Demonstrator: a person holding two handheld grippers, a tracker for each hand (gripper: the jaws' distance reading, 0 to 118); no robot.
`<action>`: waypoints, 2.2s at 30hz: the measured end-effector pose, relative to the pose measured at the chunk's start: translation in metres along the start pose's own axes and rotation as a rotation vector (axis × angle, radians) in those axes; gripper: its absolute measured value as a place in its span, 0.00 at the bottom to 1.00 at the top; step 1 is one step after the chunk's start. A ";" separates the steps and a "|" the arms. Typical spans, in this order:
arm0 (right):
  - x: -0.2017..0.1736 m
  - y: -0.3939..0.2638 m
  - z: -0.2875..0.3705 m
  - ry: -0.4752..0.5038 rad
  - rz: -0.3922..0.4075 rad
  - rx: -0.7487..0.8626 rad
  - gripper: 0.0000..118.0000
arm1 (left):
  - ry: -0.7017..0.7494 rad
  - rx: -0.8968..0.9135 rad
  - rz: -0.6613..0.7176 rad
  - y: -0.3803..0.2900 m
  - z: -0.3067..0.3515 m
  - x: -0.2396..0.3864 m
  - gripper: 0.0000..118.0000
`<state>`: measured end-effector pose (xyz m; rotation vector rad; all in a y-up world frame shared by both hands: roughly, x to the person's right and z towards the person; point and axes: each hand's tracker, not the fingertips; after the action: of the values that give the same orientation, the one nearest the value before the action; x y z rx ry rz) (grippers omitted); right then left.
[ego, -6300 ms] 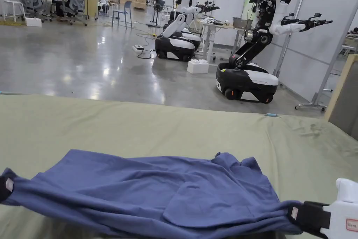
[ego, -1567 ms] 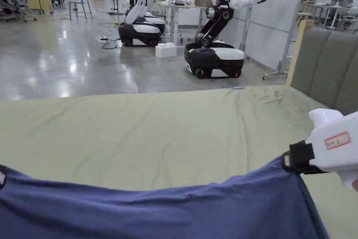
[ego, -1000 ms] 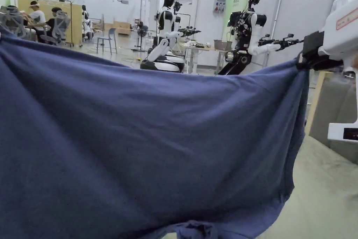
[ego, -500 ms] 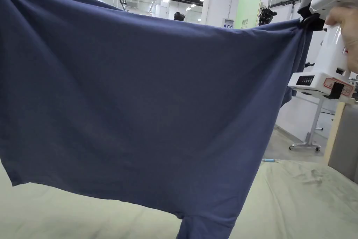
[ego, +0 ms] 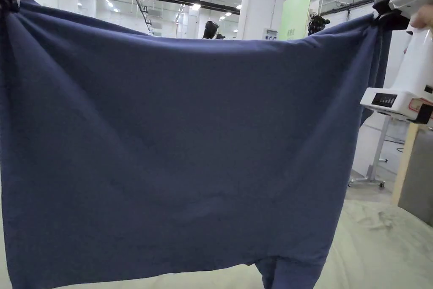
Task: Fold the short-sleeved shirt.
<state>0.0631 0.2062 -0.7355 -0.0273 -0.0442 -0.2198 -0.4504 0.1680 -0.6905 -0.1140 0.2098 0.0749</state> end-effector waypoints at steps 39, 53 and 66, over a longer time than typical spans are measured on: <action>0.215 -0.351 0.313 0.016 -0.024 -0.738 0.04 | -0.089 -0.533 0.164 -0.391 0.317 -0.058 0.03; 0.231 -0.367 0.417 0.014 -0.041 -0.795 0.04 | -0.141 -0.626 0.140 -0.404 0.400 -0.069 0.03; 0.235 -0.377 0.452 -0.086 0.046 -0.902 0.04 | -0.098 -0.721 0.163 -0.421 0.423 -0.089 0.03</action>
<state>0.1915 -0.1988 -0.2652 -0.9348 -0.0266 -0.1776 -0.4150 -0.2038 -0.2161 -0.8102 0.0857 0.3167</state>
